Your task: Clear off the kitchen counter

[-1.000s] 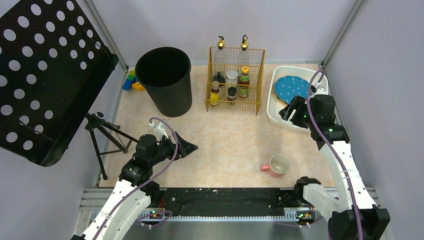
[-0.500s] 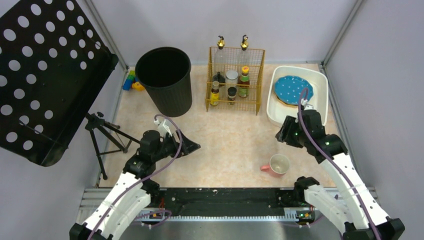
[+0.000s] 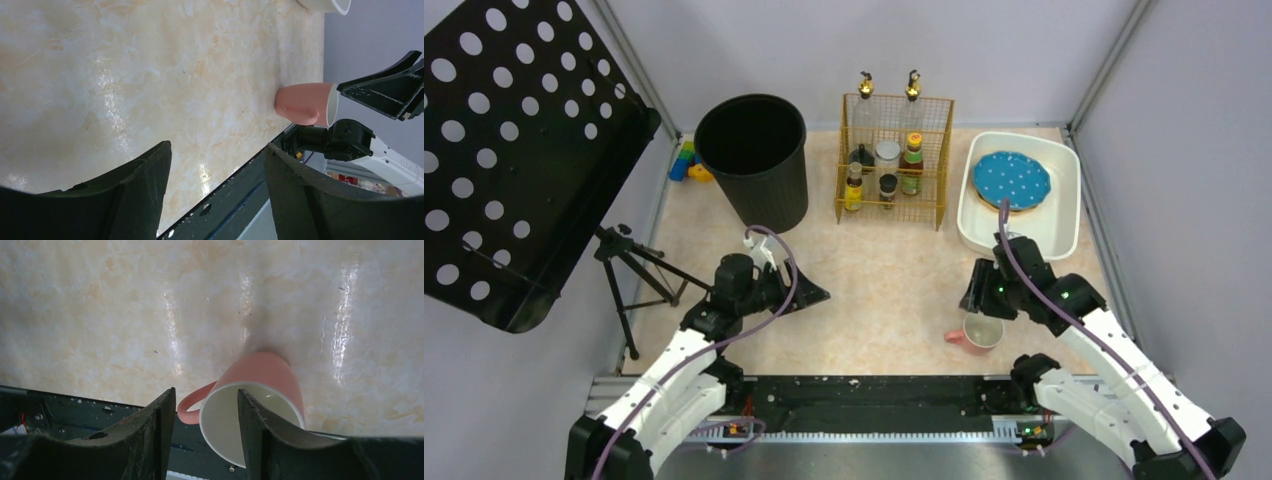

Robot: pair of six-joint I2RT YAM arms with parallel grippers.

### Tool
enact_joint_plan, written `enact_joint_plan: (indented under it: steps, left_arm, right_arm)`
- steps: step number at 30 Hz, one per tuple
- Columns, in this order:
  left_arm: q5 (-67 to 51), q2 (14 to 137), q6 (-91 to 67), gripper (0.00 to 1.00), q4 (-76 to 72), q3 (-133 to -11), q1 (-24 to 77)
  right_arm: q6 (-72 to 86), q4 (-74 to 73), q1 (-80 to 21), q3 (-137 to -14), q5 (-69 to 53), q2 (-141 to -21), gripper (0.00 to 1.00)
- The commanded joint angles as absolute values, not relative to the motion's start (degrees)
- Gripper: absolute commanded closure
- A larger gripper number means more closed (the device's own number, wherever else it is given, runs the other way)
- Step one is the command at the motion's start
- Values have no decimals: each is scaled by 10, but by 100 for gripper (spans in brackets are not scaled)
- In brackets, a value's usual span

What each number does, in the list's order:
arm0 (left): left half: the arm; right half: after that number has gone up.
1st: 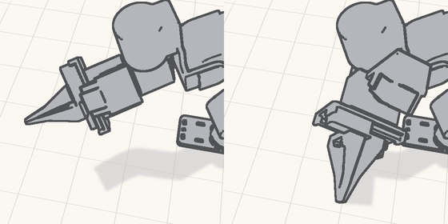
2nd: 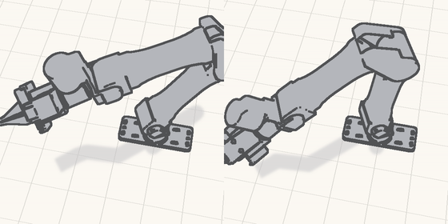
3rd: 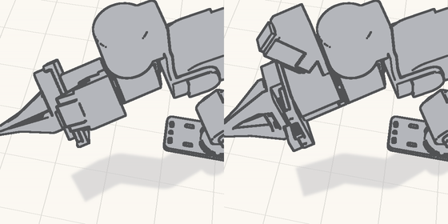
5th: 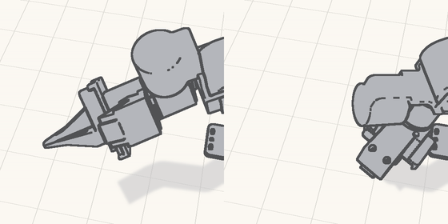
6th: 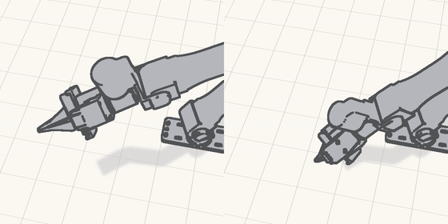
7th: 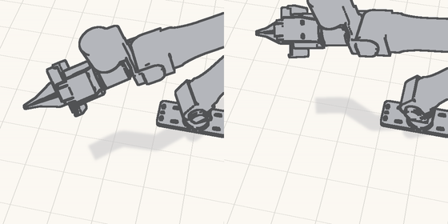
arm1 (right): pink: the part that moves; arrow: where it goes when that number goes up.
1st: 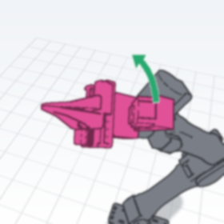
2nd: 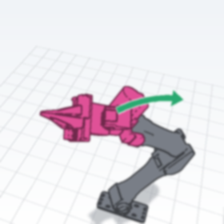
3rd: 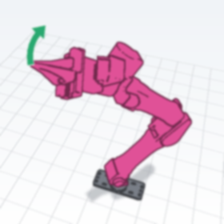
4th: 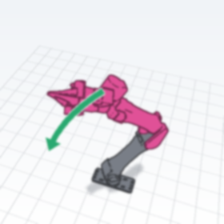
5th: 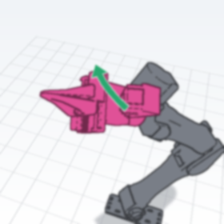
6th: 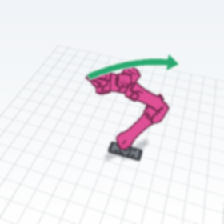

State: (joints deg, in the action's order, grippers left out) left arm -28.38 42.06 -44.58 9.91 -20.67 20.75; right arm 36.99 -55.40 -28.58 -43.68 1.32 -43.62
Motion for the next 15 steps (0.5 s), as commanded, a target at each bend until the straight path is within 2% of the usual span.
enact_joint_plan:
  steps: [1,8,15]
  left_arm:
    - [-305,432,-431,28,67,-211,206]
    - [-305,441,-430,28,64,-212,206]
    - [-305,450,-429,28,60,-215,205]
  right_arm:
    - [401,-550,-315,-435,19,-436,52]
    - [438,-542,-367,-397,32,-437,52]
    - [452,-522,-376,-372,49,-438,54]
